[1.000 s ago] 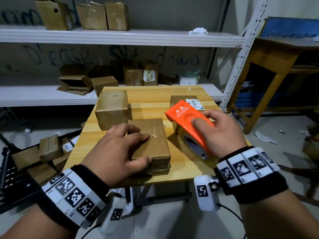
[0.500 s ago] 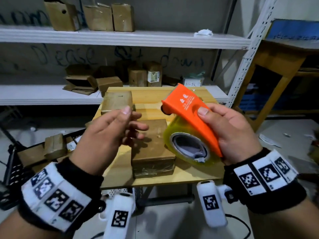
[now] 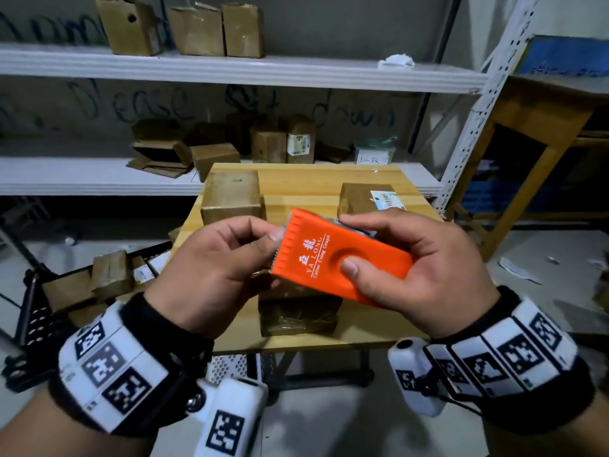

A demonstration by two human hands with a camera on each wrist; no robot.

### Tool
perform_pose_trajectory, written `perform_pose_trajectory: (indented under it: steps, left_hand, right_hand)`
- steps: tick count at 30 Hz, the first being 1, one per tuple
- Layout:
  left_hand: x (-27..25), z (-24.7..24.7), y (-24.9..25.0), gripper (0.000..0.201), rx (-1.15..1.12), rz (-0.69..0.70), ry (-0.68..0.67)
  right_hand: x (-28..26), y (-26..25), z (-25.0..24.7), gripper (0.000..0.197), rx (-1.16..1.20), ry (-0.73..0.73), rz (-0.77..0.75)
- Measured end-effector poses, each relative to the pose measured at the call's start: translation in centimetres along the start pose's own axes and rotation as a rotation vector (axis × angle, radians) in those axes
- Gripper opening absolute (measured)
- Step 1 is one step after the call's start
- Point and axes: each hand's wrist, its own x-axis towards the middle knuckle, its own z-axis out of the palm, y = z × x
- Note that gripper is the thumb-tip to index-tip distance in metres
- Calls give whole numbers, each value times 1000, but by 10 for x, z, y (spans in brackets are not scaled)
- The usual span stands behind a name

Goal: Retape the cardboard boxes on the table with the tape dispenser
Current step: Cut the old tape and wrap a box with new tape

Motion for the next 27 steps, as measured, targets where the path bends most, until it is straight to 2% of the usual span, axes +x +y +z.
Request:
perform_pose_trajectory:
  steps: [1,5,8,11,15,17,21,23,25,27]
  left_hand:
    - [1,-1,-1,6,33,38,16]
    - [2,-2,-3,10,177,171,110]
    - [9,-15,0,29,118,154,243]
    - [16,-46,13,26,35,140,368]
    - [14,-55,19,28,77,148,267]
    - [11,-43,14,31,98,127,188]
    - [9,-21,7,52,145,60,73]
    - [8,-14,6,56,147,50,21]
    - [7,-10,5,55,136,18,-32]
    - [5,-9,2,39,158,7,-90]
  right_hand:
    - [1,1,0,45,3,-2,-1]
    - [6,7,-2,49,-31,-37,-7]
    - [9,17,-12,40,-77,-28,17]
    - [6,28,-35,33,-149,15,59]
    - [2,33,-48,33,-71,131,77]
    - [3,30,-41,33,-48,110,65]
    - [4,23,-24,36,-30,42,32]
    - [3,20,-18,38,0,20,19]
    - [3,16,-13,39,29,-5,5]
    - [3,14,-10,41,49,-24,-2]
